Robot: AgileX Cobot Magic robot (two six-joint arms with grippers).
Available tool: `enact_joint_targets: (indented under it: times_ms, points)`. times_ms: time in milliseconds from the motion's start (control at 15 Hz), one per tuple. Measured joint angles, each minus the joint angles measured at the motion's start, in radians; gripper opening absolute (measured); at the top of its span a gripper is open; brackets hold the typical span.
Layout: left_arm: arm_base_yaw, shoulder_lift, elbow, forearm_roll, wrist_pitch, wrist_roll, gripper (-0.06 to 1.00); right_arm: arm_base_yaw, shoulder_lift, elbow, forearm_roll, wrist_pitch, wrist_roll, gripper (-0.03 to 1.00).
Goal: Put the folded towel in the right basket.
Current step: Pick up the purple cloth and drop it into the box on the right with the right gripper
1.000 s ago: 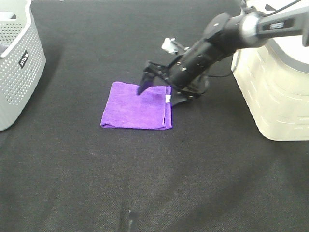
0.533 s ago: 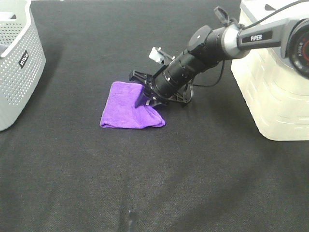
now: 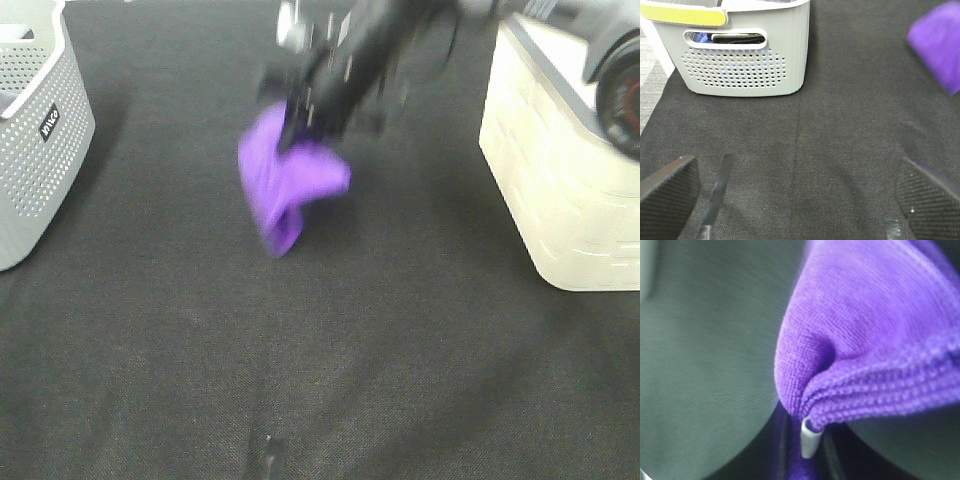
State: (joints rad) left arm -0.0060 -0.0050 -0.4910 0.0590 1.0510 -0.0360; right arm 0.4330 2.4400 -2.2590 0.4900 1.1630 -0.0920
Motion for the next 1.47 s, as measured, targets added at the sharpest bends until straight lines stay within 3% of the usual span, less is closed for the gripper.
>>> enact_joint_targets:
  times_ms: [133, 400, 600, 867, 1067, 1133, 1200, 1333, 1467]
  points:
    - [0.000, 0.000, 0.000, 0.000, 0.000, 0.000, 0.99, -0.043, -0.061, -0.223, -0.095, 0.038, 0.034, 0.12]
    - [0.000, 0.000, 0.000, 0.000, 0.000, 0.000, 0.99, -0.144, -0.209, -0.263, -0.146, 0.046, 0.042, 0.12]
    - [0.000, 0.000, 0.000, 0.000, 0.000, 0.000, 0.99, -0.325, -0.333, -0.265, -0.352, 0.049, 0.040, 0.12]
    - [0.000, 0.000, 0.000, 0.000, 0.000, 0.000, 0.99, -0.545, -0.386, -0.106, -0.425, 0.051, 0.018, 0.12]
    - [0.000, 0.000, 0.000, 0.000, 0.000, 0.000, 0.99, -0.612, -0.379, 0.060, -0.394, 0.058, -0.006, 0.12]
    - [0.000, 0.000, 0.000, 0.000, 0.000, 0.000, 0.99, -0.611, -0.369, 0.092, -0.387, 0.059, -0.007, 0.19]
    - [0.000, 0.000, 0.000, 0.000, 0.000, 0.000, 0.99, -0.609, -0.357, 0.107, -0.380, 0.060, -0.007, 0.36]
    - [0.000, 0.000, 0.000, 0.000, 0.000, 0.000, 0.99, -0.609, -0.332, 0.115, -0.381, 0.060, -0.010, 0.80]
    - [0.000, 0.000, 0.000, 0.000, 0.000, 0.000, 0.99, -0.609, -0.331, 0.118, -0.378, 0.060, -0.026, 0.94]
